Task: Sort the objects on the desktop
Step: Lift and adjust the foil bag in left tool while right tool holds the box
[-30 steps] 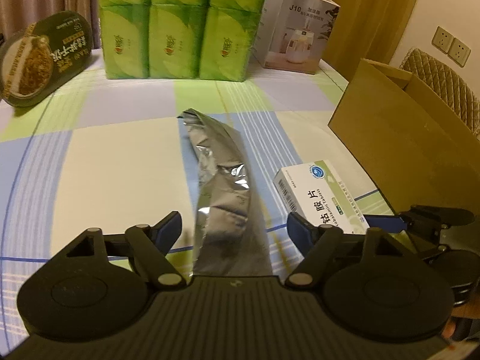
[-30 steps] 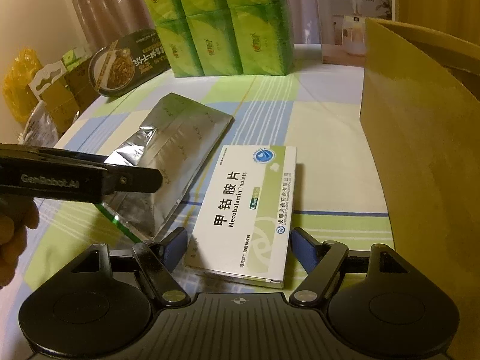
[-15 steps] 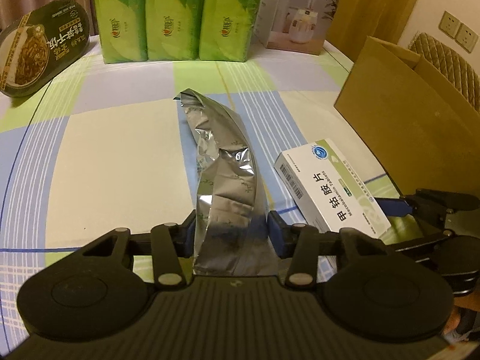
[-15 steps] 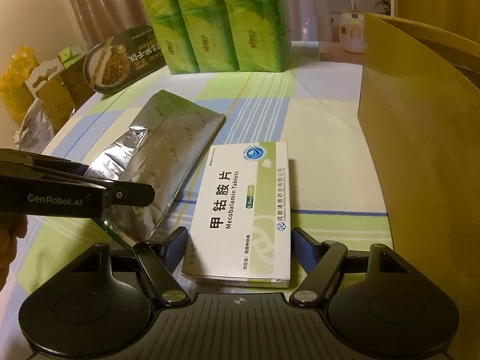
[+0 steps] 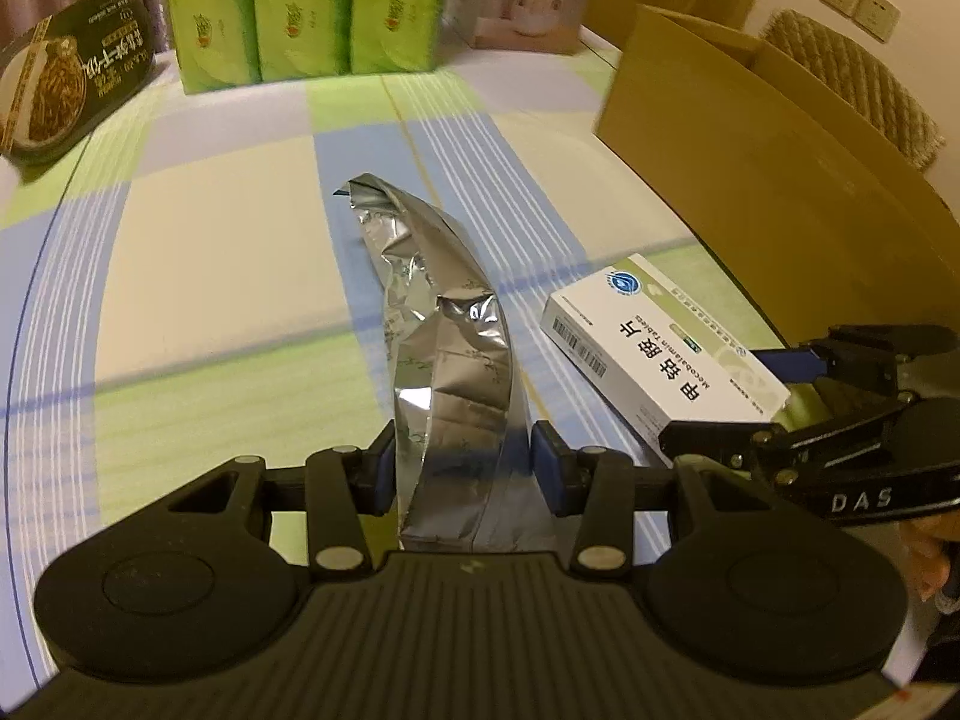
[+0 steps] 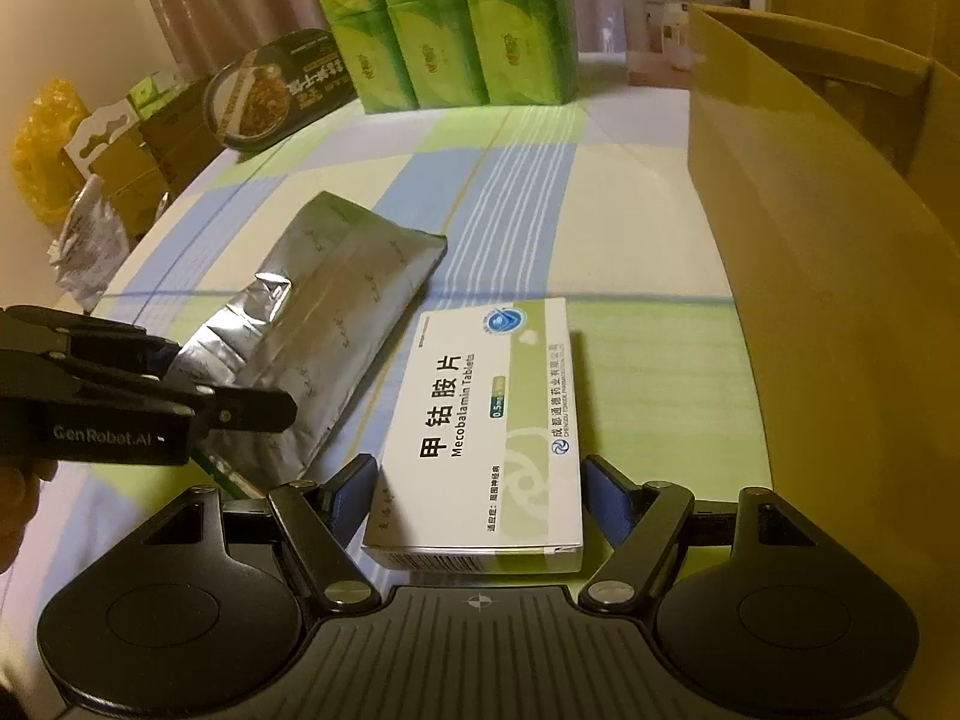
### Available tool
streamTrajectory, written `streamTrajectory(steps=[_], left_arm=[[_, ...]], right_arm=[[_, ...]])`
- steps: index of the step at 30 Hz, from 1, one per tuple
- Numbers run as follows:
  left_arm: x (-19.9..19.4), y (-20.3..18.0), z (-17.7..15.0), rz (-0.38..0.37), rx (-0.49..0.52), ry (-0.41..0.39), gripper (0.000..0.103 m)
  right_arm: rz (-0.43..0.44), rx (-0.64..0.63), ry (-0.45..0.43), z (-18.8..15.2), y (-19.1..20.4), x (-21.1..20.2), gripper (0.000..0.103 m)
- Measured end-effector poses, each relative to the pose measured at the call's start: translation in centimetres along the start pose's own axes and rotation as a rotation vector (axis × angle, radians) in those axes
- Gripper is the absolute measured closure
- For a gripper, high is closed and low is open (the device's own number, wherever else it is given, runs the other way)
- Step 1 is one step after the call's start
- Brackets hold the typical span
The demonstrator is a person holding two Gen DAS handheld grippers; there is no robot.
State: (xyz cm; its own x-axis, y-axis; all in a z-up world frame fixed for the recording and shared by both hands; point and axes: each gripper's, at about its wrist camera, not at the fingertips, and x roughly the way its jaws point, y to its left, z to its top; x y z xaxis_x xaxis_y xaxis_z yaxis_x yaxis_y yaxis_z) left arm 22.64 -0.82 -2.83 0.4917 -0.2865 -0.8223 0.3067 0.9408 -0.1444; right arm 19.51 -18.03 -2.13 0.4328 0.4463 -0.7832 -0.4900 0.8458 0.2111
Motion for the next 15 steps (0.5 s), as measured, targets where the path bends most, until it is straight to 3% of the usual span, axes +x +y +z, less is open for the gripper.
streamTrajectory(steps=[11, 15], left_arm=[[-5.4, -5.0, -6.4, 0.016, 0.027, 0.022, 0.064], [-6.2, -5.2, -6.8, 0.036, 0.013, 0.007, 0.054]], right_arm=[[0.0, 0.015, 0.02, -4.9, 1.6, -4.3, 0.031], [-0.012, -0.004, 0.007, -5.0, 1.7, -4.3, 0.025]])
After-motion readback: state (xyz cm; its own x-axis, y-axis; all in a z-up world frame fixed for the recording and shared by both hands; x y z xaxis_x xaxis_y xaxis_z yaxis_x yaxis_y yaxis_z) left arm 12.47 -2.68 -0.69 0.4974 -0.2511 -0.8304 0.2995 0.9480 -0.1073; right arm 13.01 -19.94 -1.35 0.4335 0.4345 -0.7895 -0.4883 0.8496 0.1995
